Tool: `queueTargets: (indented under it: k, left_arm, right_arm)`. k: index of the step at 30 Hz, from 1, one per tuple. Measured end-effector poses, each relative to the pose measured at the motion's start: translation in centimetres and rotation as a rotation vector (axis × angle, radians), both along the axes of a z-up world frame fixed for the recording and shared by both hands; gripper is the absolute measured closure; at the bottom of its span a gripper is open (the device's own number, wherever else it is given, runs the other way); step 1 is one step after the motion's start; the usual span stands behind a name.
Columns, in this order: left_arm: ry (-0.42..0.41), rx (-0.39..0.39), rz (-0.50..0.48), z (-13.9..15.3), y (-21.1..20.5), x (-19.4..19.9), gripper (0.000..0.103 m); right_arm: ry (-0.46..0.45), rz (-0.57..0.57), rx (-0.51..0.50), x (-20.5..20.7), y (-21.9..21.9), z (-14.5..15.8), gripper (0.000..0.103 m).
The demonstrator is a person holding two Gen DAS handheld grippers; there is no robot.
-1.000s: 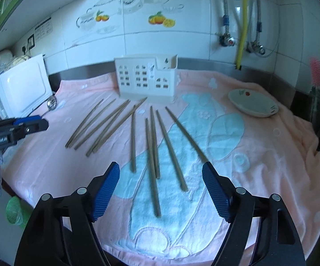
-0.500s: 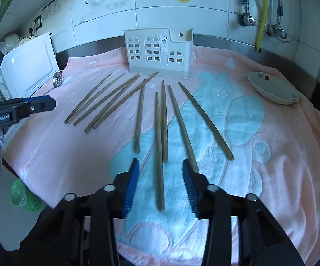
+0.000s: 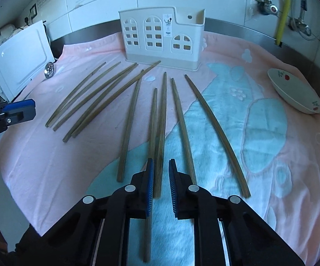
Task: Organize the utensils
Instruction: 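Lower the left tool toward one chopstick while the right tool approaches another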
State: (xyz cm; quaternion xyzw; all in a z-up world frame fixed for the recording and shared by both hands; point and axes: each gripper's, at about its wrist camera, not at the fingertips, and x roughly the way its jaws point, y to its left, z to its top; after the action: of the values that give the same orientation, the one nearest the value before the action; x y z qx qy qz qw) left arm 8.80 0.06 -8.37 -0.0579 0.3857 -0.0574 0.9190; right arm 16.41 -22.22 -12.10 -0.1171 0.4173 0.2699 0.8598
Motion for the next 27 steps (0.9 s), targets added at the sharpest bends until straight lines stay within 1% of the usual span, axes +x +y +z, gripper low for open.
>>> queueTargets:
  k: [3,11,18,20,22,27]
  left_arm:
    - [0.004,-0.008,-0.010,-0.1,0.0,0.4,0.069]
    - [0.009,0.008,-0.055,-0.1,-1.2,1.9,0.069]
    - [0.030,-0.027,-0.095,-0.8,-2.3,4.7,0.069]
    - [0.043,-0.037,-0.103,-1.3,-2.7,5.7,0.073]
    - [0.057,-0.038,-0.101,-1.9,-3.0,6.8,0.074]
    - [0.095,-0.030,-0.075,-3.4,-3.4,9.1,0.081]
  right_arm:
    - [0.008,0.005,-0.007,0.7,0.2,-0.4,0.093]
    - [0.014,0.026,-0.031,1.6,1.0,-1.0,0.093]
    - [-0.002,0.032,-0.037,1.0,0.9,-1.1,0.093]
    - [0.001,0.025,-0.025,1.1,0.8,-1.2,0.093]
    - [-0.001,0.022,-0.021,1.1,0.7,-1.2,0.095]
    - [-0.002,0.011,-0.002,0.9,0.4,-1.0,0.095]
